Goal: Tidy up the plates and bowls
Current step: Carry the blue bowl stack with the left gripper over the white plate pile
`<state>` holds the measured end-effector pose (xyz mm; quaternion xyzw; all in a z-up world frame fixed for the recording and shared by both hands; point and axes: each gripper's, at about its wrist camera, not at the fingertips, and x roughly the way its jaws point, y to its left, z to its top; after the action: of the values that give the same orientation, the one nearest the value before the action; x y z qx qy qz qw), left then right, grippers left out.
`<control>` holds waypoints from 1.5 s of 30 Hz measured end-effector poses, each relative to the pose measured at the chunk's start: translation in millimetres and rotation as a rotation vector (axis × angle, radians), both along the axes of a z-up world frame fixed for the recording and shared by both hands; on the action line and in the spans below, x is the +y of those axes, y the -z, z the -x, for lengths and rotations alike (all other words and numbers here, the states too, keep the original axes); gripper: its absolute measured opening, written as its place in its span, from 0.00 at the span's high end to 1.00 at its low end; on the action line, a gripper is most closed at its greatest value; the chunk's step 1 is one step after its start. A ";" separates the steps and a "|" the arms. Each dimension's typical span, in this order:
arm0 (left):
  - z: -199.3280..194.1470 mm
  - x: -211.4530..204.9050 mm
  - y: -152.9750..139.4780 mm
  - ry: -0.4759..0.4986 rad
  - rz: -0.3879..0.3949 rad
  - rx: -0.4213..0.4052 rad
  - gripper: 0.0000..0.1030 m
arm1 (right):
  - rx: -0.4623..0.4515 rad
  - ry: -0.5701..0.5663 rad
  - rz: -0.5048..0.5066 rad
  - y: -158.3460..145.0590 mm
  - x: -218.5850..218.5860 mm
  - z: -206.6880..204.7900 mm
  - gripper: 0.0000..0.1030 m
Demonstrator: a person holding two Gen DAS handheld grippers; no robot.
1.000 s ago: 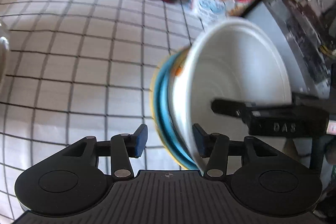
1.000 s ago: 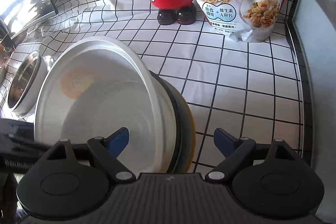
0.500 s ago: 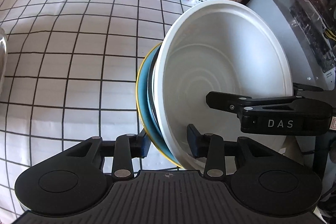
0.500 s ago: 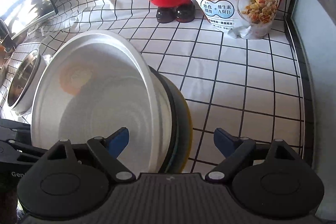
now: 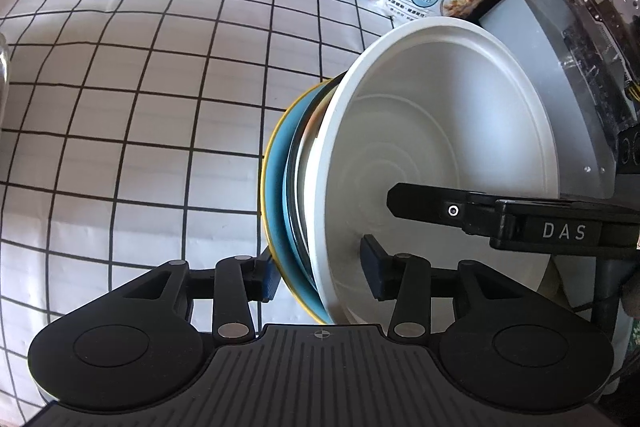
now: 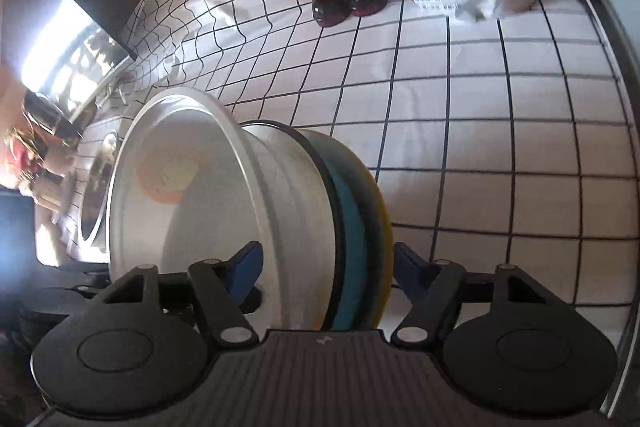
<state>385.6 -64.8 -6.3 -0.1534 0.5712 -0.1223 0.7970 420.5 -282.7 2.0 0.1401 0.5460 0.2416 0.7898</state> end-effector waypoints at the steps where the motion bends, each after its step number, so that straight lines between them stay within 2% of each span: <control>1: 0.4 0.4 -0.1 0.001 0.000 0.000 0.55 | 0.009 0.006 -0.012 0.7 -0.4 -0.2 0.32; 6: -1.9 0.9 0.0 -0.011 0.003 0.015 0.56 | 0.017 0.009 -0.006 -2.4 4.2 2.1 0.34; 13: -7.5 3.9 -0.6 -0.001 -0.006 0.091 0.57 | 0.025 -0.033 0.030 -3.3 9.9 7.3 0.35; 17: -7.8 6.0 0.3 0.012 -0.001 0.091 0.57 | 0.014 -0.064 0.061 -3.7 13.4 5.7 0.38; 24: -7.3 6.1 0.9 0.004 0.009 0.084 0.55 | 0.041 -0.026 0.003 -0.3 7.2 2.2 0.37; 37: -7.6 7.8 0.4 0.003 0.013 0.089 0.56 | 0.016 -0.061 0.074 -4.6 14.5 6.0 0.37; 42: -6.5 8.2 -0.2 0.003 0.017 0.083 0.57 | -0.075 -0.072 0.165 -11.0 21.5 7.5 0.37; 45: -4.7 10.2 -0.2 -0.004 0.024 0.078 0.58 | -0.053 -0.095 0.149 -8.4 19.5 6.0 0.38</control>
<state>390.3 -54.6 -6.0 -0.1688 0.6000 -0.1214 0.7725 414.5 -263.1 10.5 0.0484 0.5474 0.2412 0.7999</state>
